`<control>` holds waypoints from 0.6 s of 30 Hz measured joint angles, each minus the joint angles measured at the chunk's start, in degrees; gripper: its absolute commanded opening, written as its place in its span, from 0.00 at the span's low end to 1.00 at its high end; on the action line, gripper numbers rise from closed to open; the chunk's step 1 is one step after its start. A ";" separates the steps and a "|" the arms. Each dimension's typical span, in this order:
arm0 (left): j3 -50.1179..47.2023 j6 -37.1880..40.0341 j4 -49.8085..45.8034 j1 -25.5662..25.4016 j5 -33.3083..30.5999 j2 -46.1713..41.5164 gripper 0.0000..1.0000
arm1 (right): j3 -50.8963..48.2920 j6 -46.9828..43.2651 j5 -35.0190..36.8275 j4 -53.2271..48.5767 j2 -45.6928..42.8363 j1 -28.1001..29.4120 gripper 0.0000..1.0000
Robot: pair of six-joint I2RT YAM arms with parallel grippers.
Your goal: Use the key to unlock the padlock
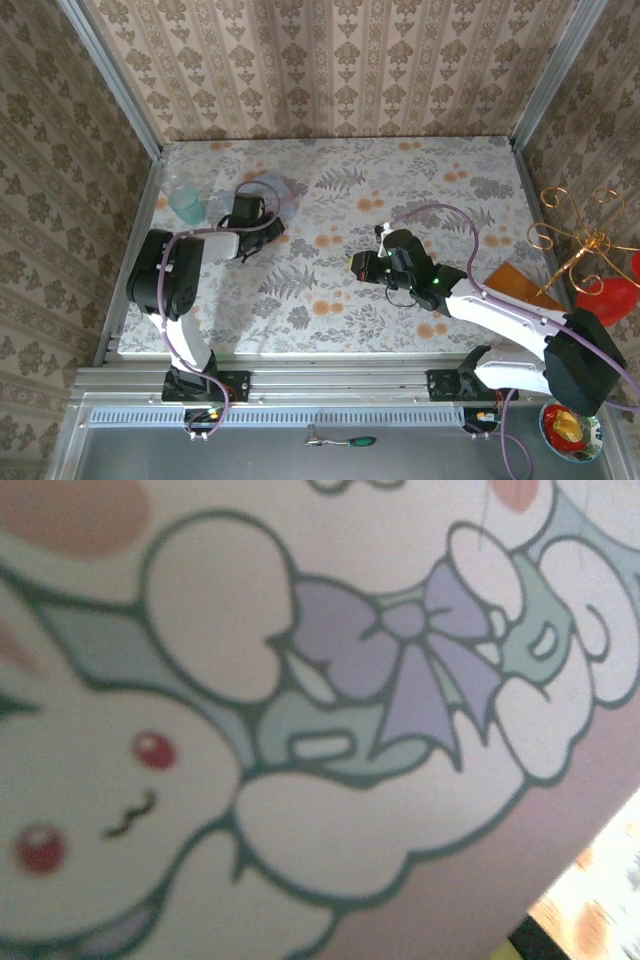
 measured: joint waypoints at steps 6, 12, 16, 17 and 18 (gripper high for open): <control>-4.63 -5.14 1.25 -2.84 7.17 -5.79 0.00 | -2.03 4.33 -3.32 5.16 3.30 -1.16 0.00; -8.72 -11.21 5.09 -4.70 12.24 -7.54 0.00 | -2.99 9.18 -6.80 13.97 8.44 -1.09 0.00; -10.29 -14.60 7.19 -5.62 14.21 -9.33 0.00 | -3.78 11.87 -7.91 19.04 12.15 -0.72 0.00; -10.64 -15.43 8.07 -5.73 14.73 -9.77 0.00 | -3.91 12.39 -8.22 20.33 13.09 -0.61 0.00; -10.93 -16.24 8.74 -6.08 15.04 -10.14 0.00 | -4.02 13.00 -8.46 21.31 13.88 -0.50 0.00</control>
